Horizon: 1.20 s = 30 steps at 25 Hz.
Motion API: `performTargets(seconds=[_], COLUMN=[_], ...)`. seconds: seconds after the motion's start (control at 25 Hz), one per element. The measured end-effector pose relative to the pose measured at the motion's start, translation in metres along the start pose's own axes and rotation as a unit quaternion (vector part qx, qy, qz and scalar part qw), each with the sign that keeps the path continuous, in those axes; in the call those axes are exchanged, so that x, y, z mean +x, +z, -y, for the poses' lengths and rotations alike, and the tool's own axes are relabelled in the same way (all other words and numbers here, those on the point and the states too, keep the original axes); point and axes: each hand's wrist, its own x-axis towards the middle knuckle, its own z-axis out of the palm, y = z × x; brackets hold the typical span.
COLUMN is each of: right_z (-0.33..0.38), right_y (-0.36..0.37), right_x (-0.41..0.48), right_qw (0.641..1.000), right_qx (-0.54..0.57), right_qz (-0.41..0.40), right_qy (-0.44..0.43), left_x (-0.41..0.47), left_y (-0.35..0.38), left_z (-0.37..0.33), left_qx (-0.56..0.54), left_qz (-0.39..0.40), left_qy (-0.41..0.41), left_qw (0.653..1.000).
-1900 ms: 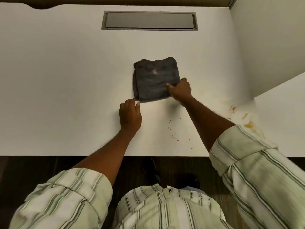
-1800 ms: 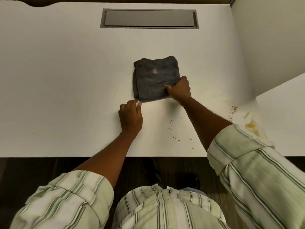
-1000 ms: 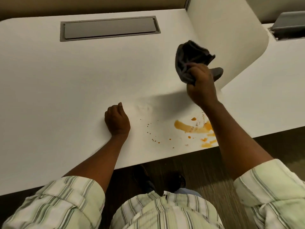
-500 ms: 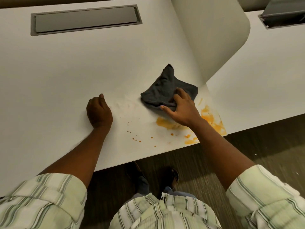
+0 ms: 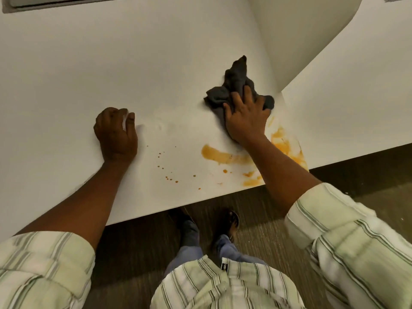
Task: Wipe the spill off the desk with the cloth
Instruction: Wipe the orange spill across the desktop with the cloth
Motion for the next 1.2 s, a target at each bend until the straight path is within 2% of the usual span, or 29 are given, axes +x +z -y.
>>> performTargets(seconds=[0.12,0.32,0.48,0.64,0.76,0.84,1.0,1.04,1.2], right_z=[-0.011,-0.041,-0.055,-0.068,-0.052,-0.014,0.029,0.027,0.018], right_y=[0.007,0.006,0.005,0.0,-0.003,0.002,0.007,0.008,0.018], right_x=[-0.013,-0.022,0.011,0.03,-0.002,-0.043,-0.076,-0.068,-0.019], right_qw=[0.997,0.997,0.993,0.996,0.995,0.997,0.99,0.988,0.99], right_qx=[0.016,0.014,0.025,0.03,0.03,0.03,0.01,0.012,0.071], right_qz=[-0.044,-0.072,-0.089,-0.062,-0.065,-0.057,0.0,-0.006,-0.051], right_qy=[0.061,0.02,0.075,0.06,0.07,0.029,-0.142,-0.157,-0.115], left_x=[0.001,0.001,0.001,0.001,0.001,0.002,0.003,0.003,0.001], left_y=[0.0,-0.002,-0.003,-0.004,-0.005,-0.005,-0.006,-0.006,-0.001], left_z=[-0.001,-0.002,-0.003,-0.004,-0.005,-0.007,-0.011,-0.01,-0.003], left_qx=[0.001,-0.001,0.005,0.009,0.016,0.034,0.026,0.01,-0.058], left_qz=[0.002,0.015,0.028,0.029,0.028,0.036,0.032,0.02,-0.007], left_qy=[0.016,0.004,0.006,0.002,0.004,0.007,0.007,0.01,-0.015], left_qw=[1.0,1.0,1.0,1.0,0.999,0.999,0.999,1.0,0.998])
